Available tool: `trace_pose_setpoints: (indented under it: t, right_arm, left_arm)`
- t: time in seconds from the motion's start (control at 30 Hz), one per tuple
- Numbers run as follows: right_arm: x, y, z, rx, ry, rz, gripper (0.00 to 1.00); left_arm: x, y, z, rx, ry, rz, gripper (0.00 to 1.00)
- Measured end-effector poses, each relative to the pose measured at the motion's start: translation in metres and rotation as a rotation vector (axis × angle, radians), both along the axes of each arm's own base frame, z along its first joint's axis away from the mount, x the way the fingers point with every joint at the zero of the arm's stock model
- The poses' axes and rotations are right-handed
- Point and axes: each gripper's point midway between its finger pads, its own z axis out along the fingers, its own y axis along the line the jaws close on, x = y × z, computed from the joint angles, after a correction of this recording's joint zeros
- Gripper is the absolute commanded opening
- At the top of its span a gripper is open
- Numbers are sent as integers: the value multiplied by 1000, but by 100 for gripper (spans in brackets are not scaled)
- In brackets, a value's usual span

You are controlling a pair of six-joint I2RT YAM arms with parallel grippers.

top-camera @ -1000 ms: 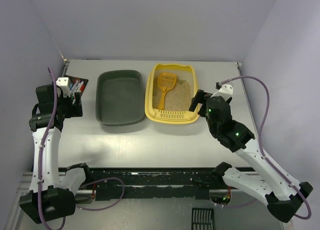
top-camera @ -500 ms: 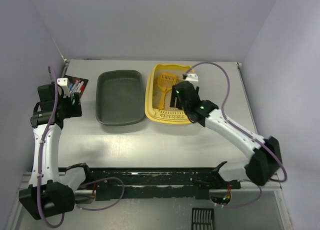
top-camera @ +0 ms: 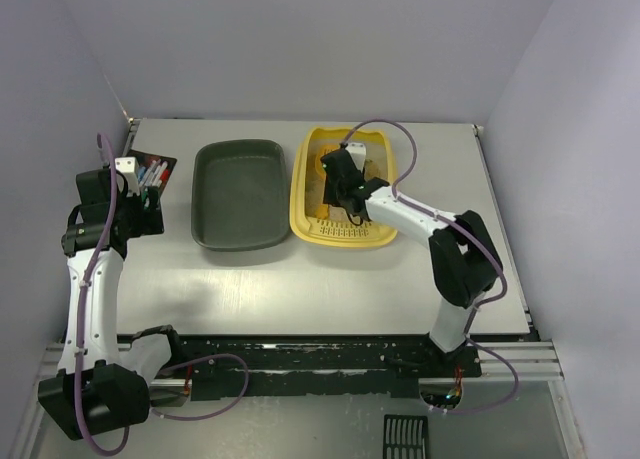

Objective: Clean the litter box

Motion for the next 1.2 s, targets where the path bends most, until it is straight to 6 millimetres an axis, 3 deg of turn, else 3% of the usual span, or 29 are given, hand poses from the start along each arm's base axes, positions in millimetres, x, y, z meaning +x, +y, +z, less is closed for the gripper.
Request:
trace_pose_setpoints:
  t: [0.13, 0.5, 1.2]
  right_arm:
    - [10, -1, -18, 3, 37, -19, 47]
    - [31, 18, -28, 26, 34, -9, 50]
    - [42, 26, -67, 7, 87, -27, 42]
  left_arm:
    - [0, 0, 1, 1, -3, 0, 99]
    - [-2, 0, 2, 9, -8, -8, 100]
    - [-3, -2, 6, 12, -25, -22, 99]
